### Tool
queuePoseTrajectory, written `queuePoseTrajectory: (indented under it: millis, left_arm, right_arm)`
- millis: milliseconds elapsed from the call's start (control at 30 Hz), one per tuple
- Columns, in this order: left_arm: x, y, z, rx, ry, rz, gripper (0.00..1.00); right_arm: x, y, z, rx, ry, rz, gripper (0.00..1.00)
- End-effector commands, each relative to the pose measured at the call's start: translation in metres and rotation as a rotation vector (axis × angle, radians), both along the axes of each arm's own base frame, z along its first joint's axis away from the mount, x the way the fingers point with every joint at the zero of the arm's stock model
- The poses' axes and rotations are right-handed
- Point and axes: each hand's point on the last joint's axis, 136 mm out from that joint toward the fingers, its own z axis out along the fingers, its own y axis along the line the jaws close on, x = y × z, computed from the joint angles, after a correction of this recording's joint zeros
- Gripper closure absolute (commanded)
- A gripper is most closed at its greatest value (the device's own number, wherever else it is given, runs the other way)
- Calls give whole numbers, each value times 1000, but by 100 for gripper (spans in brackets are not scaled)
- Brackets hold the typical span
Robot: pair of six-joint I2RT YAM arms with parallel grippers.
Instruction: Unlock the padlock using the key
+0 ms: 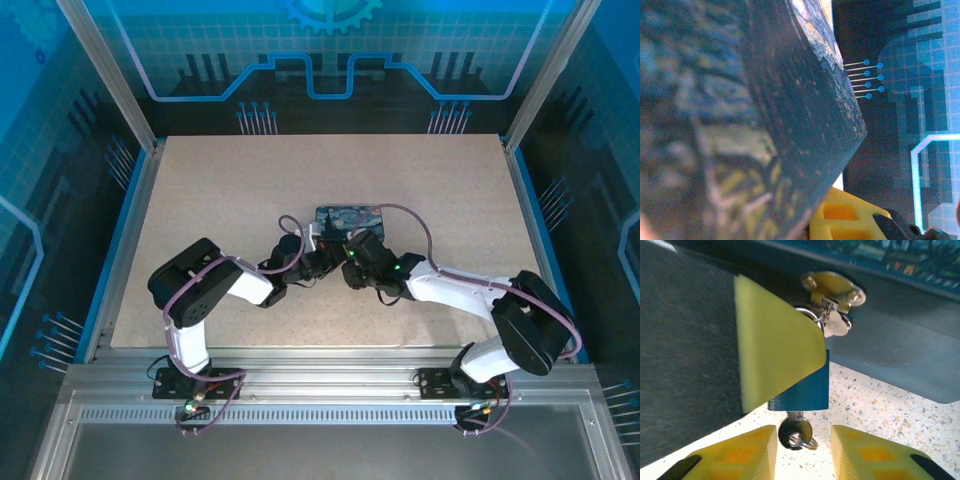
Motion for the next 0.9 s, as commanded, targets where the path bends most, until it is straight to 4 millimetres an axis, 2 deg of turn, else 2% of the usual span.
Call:
queuePoseTrajectory:
  millis: [0,300,567,633,800,867]
  left_arm:
    - [3,-4,35,-84,-69,-17,100]
    - [2,-4,33,-83,-63,-18,100]
    - [3,-5,31,-88,-60,-21,100]
    - [2,-5,31,-86,-59,-22,100]
    - [2,-4,28,-79,-57,-19,100]
    - [1,-3,27,-78,-56,-19,100]
  right_arm:
    - [9,8,9,-3,-40,3,66]
    - [13,6,18,-11,-65,-10,64]
    - [14,8,20,-13,-68,0,71]
    - [14,9,21,-12,-69,3,76]
    - [10,12,19,4,-53,28,100]
    - [7,13,16,17,-44,36,100]
